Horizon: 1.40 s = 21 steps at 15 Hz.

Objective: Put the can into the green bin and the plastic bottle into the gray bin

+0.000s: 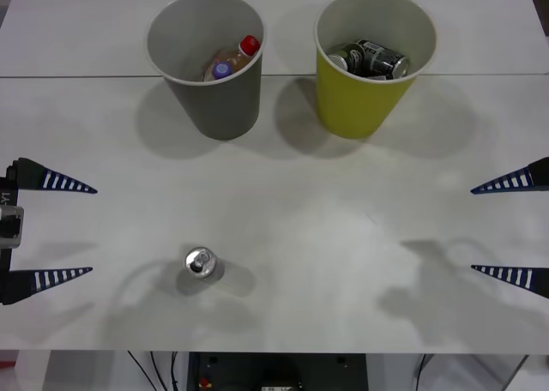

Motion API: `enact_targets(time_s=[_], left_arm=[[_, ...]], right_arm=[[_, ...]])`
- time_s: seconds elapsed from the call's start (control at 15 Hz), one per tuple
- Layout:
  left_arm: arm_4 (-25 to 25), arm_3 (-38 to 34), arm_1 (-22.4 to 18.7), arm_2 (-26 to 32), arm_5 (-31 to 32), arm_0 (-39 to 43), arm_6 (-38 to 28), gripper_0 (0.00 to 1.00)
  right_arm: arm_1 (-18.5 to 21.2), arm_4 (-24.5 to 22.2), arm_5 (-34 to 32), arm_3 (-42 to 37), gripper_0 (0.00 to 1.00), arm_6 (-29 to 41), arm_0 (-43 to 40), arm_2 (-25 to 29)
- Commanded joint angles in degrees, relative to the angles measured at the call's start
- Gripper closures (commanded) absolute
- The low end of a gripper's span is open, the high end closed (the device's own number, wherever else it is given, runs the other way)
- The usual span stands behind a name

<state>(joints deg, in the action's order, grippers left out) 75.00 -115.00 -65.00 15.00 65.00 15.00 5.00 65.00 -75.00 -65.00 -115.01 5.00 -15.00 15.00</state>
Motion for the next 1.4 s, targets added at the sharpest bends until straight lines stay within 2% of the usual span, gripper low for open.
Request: enact_targets(time_s=[0.07,0.47,0.8,1.4], left_arm=[[0.0,0.0,0.0,0.0,0.0,0.0,0.0,0.0],[0.06,1.88,0.75,-1.9,1.36,-0.32,-0.43,0.0],[-4.34,8.74,2.33,-7.62,1.45,-4.19,0.63,0.0],[-10.31,21.84,9.01,-15.88,1.8,-9.81,15.04,0.0]], right_arm=[[0.0,0.0,0.0,0.01,0.0,0.0,0.0,0.0],[0.0,0.0,0.0,0.01,0.0,0.0,0.0,0.0],[0.0,0.0,0.0,0.01,0.0,0.0,0.0,0.0],[0.0,0.0,0.0,0.01,0.0,0.0,0.0,0.0]])
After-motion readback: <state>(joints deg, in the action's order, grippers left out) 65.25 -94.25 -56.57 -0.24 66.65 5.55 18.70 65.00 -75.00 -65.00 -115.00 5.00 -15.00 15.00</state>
